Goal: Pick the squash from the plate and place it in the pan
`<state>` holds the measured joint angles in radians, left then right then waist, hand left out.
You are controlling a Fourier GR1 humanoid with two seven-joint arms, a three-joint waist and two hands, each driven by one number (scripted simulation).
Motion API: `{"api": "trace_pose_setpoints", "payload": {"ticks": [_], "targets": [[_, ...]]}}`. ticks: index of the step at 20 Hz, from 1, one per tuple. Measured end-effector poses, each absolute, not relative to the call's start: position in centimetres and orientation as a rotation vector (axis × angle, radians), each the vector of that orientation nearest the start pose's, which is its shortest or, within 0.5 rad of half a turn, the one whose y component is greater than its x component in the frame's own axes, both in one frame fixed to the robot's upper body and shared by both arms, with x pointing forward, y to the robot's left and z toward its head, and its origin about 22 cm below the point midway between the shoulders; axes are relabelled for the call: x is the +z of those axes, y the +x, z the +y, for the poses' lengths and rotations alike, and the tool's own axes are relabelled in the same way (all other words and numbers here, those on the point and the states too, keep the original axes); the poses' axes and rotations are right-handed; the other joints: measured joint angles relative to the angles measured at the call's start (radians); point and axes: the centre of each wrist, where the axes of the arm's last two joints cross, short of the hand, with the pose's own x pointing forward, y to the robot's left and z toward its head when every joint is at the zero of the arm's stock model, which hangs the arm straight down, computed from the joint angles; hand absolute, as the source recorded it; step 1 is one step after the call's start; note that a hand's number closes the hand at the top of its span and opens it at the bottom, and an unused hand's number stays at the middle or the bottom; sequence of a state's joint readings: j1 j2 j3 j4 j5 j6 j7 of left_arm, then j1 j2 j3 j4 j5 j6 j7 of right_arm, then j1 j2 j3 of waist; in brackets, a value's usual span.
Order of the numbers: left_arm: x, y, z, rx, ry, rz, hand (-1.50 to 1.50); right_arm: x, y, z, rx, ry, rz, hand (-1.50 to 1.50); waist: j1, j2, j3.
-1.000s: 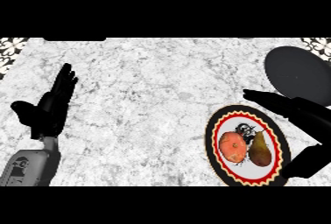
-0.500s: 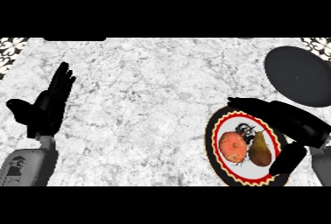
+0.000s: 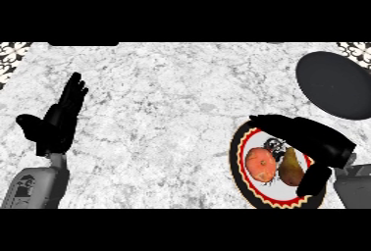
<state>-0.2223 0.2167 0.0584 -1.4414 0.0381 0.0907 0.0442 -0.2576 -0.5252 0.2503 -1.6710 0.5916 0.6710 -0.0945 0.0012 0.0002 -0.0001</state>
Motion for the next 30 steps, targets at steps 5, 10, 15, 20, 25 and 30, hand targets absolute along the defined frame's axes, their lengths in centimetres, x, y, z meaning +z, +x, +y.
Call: {"api": "trace_pose_setpoints", "payload": {"ticks": [5, 10, 15, 20, 25, 30], "targets": [[4.4, 29.3, 27.6, -0.050, 0.199, -1.614, 0.00, 9.6, 28.0, -24.9, 1.669, -0.319, -1.252, -1.50, 0.001, -0.001, 0.000], [4.8, 29.8, 26.6, -0.049, 0.200, -1.619, 0.00, 9.2, 28.1, -23.6, 1.706, -0.353, -1.203, -1.50, 0.000, 0.000, 0.000], [5.0, 29.9, 27.1, -0.049, 0.202, -1.619, 0.00, 7.4, 28.3, -22.8, 1.726, -0.351, -1.175, -1.50, 0.000, 0.000, 0.000], [4.8, 29.3, 27.1, -0.048, 0.202, -1.619, 0.00, 5.4, 28.8, -22.4, 1.752, -0.374, -1.141, -1.50, 0.002, 0.000, 0.000], [5.3, 29.1, 27.6, -0.053, 0.207, -1.615, 0.00, 3.6, 28.9, -22.2, 1.772, -0.371, -1.105, -1.50, 0.001, 0.000, 0.000], [4.7, 29.6, 27.6, -0.053, 0.200, -1.620, 0.00, 2.2, 29.5, -21.2, 1.797, -0.337, -1.078, 1.50, 0.001, 0.000, 0.000]]}}
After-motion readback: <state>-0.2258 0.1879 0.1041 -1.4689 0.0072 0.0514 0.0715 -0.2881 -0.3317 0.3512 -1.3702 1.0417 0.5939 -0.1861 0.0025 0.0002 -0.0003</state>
